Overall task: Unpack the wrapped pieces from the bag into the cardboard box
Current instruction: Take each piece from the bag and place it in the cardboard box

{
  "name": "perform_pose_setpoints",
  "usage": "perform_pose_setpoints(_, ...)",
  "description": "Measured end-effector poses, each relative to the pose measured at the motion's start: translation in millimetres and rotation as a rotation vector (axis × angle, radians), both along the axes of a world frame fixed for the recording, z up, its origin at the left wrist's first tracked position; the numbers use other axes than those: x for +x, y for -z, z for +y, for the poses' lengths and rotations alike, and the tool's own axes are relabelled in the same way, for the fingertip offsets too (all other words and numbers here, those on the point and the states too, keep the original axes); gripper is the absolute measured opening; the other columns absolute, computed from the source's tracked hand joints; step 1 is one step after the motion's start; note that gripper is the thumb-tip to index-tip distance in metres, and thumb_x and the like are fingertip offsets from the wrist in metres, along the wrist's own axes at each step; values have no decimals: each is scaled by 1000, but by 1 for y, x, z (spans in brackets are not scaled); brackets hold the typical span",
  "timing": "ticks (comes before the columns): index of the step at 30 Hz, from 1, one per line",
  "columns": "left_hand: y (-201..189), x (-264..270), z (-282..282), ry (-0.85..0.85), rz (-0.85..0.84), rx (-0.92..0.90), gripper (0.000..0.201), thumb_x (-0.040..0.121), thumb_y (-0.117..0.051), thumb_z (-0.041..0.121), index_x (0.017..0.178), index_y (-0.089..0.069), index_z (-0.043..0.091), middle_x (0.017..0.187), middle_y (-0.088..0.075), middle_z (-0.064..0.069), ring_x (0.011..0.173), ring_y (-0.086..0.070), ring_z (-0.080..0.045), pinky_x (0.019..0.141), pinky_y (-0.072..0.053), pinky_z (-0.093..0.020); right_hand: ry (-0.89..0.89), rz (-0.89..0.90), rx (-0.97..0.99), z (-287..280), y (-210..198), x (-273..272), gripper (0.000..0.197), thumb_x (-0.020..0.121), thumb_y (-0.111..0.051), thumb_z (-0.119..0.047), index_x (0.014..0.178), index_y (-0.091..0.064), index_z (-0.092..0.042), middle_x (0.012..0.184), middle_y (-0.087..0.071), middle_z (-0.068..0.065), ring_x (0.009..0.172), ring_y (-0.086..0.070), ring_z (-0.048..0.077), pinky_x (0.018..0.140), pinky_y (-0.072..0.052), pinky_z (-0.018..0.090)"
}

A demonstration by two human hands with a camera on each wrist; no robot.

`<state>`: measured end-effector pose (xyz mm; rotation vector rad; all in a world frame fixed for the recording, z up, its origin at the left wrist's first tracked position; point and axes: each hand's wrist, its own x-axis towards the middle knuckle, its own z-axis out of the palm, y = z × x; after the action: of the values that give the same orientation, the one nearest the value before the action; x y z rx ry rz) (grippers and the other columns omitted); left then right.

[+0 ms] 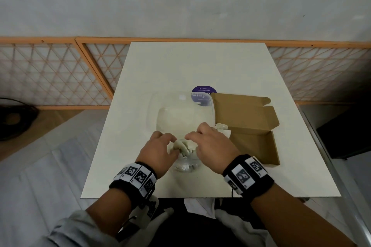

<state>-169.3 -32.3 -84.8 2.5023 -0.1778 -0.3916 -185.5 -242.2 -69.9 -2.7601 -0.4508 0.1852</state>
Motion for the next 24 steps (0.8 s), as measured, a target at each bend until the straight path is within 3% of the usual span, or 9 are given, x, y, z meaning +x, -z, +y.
perform_pose_setpoints(3, 5, -2, 2, 22, 1, -43, 20, 92, -67, 42, 109, -69, 34, 112, -52, 7, 90, -64, -16, 90, -55, -37, -11, -27, -115, 4, 10, 8, 35, 92, -62, -6, 125, -65, -20, 113, -49, 5, 96, -56, 26, 74, -49, 37)
perform_pose_setpoints(6, 9, -3, 5, 42, -3, -45, 19, 92, -67, 43, 108, -72, 35, 110, -51, 9, 95, -62, -16, 92, -55, -38, 2, -31, -134, 1, 12, 13, 18, 99, -59, -17, 113, -70, -18, 113, -52, 4, 100, -58, 25, 79, -53, 39)
perform_pose_setpoints(9, 9, -3, 7, 39, 10, -24, 25, 94, -65, 46, 114, -72, 33, 114, -52, 8, 102, -62, -17, 95, -54, -37, 83, 24, 50, -6, 1, 11, 20, 104, -56, -28, 109, -74, -23, 112, -58, -4, 99, -59, 14, 83, -50, 31)
perform_pose_setpoints(12, 6, -4, 8, 43, 25, -21, 26, 94, -64, 48, 115, -69, 34, 117, -52, 9, 106, -63, -16, 95, -54, -37, 162, 100, 254, -10, -21, 6, 19, 104, -57, -34, 87, -66, -34, 90, -63, -14, 75, -58, 1, 70, -43, 24)
perform_pose_setpoints(15, -5, -4, 10, 44, 34, -49, 28, 95, -63, 49, 118, -66, 34, 120, -52, 10, 105, -63, -12, 94, -53, -31, 251, 226, 550, -13, -47, -1, 31, 105, -58, -36, 75, -61, -28, 70, -65, -8, 64, -57, 5, 67, -47, 31)
perform_pose_setpoints(20, -45, -1, 9, 22, -54, -260, 19, 100, -61, 35, 118, -65, 34, 118, -60, 17, 94, -63, 2, 83, -48, -16, 341, 455, 954, -18, -77, -8, 34, 107, -56, -26, 98, -63, 6, 72, -62, 7, 65, -53, 16, 61, -36, 30)
perform_pose_setpoints(22, -67, -2, 3, -23, -58, -453, 16, 101, -61, 30, 113, -69, 37, 113, -67, 17, 91, -65, -3, 81, -49, -18, 321, 498, 1031, -18, -80, -9, 34, 107, -55, -22, 101, -60, 11, 73, -58, 12, 63, -54, 15, 57, -36, 26)
perform_pose_setpoints(24, -87, -4, -4, -46, 0, -669, 16, 100, -63, 30, 111, -73, 36, 109, -72, 10, 93, -68, -18, 80, -54, -25, 285, 527, 1044, -15, -82, -9, 32, 107, -54, -20, 98, -60, 11, 73, -57, 15, 61, -53, 15, 53, -37, 23)
